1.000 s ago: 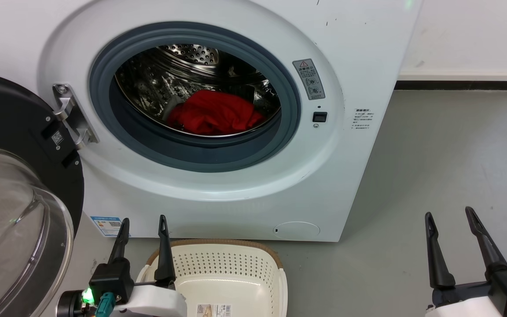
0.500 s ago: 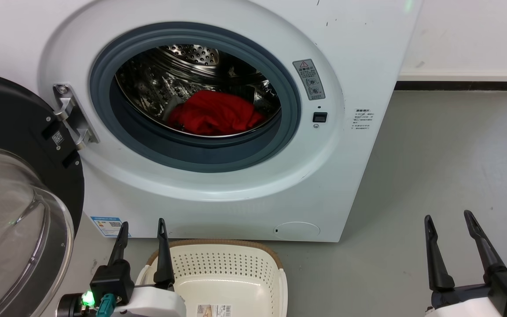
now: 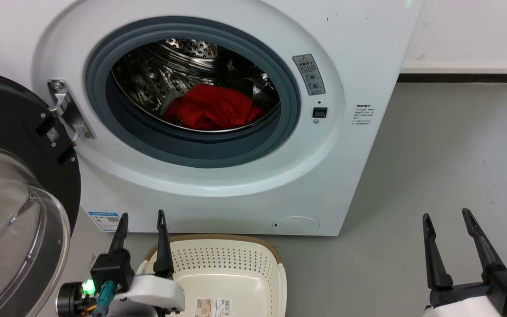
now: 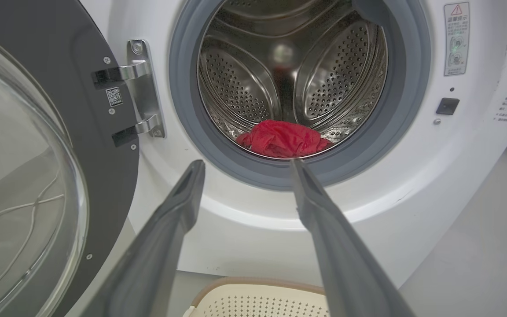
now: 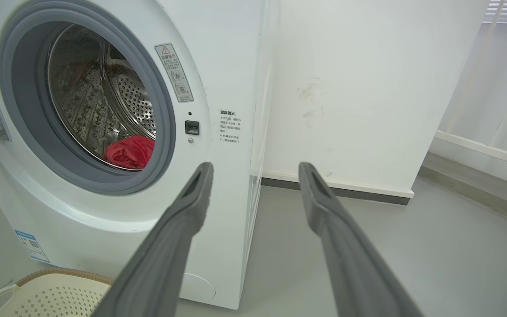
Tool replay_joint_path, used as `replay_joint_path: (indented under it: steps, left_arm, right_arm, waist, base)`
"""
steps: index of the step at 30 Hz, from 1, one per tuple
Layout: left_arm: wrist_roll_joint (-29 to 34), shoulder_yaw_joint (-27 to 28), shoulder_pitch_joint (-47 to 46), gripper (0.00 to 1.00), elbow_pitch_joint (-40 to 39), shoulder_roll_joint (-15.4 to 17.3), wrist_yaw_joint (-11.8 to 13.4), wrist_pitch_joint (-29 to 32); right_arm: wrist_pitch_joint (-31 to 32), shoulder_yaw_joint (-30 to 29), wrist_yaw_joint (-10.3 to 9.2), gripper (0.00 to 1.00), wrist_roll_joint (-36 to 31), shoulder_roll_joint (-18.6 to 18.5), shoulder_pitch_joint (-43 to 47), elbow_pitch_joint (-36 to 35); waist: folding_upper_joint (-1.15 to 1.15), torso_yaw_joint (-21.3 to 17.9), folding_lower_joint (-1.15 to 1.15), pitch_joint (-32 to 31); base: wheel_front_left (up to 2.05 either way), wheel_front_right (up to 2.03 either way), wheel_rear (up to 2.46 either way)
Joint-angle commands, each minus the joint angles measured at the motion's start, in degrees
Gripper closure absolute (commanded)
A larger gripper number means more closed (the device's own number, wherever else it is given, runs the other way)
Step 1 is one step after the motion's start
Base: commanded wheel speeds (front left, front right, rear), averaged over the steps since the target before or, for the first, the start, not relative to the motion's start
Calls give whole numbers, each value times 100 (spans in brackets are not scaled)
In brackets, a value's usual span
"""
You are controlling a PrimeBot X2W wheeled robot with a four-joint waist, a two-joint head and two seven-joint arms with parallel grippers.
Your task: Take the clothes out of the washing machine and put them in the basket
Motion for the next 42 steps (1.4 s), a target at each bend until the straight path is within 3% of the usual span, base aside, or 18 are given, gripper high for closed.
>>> replay_joint_path:
  steps: [1, 8, 25, 33, 35, 42]
  left_arm:
    - [42, 20, -154, 0, 70, 2, -47, -14]
    - [192, 119, -1047, 0, 638, 81, -394, -14]
    - [352, 254, -4489, 0, 3460, 777, -747, 39]
    - [558, 26, -6154, 0, 4621, 1210, -898, 577]
    - [604, -66, -6813, 0, 5051, 1396, -1004, 957]
    - [665, -213, -7677, 0, 5514, 1738, -1155, 1581]
  right_arm:
    - [-12, 13, -2, 0, 11, 5, -86, -27]
    - [-12, 119, -2, 0, 13, 6, -326, -97]
    - [-12, 346, -3, 0, 269, 7, -1266, -223]
    - [-12, 380, -3, 0, 500, 9, -1666, -312]
    - [-12, 397, -3, 0, 606, 9, -1832, -334]
    - [-12, 523, -3, 0, 777, 8, -2007, -382]
  waist:
    - [0, -27, 0, 57]
    - [0, -224, 0, 478]
    - [0, -1047, 0, 2030]
    - [0, -1344, 0, 2773]
    - [0, -1458, 0, 3078]
    - [0, -1673, 0, 3458]
  base:
    - [0, 0, 0]
    - [0, 0, 0]
    - [0, 0, 0]
    - [0, 0, 0]
    - [0, 0, 0]
    - [0, 0, 0]
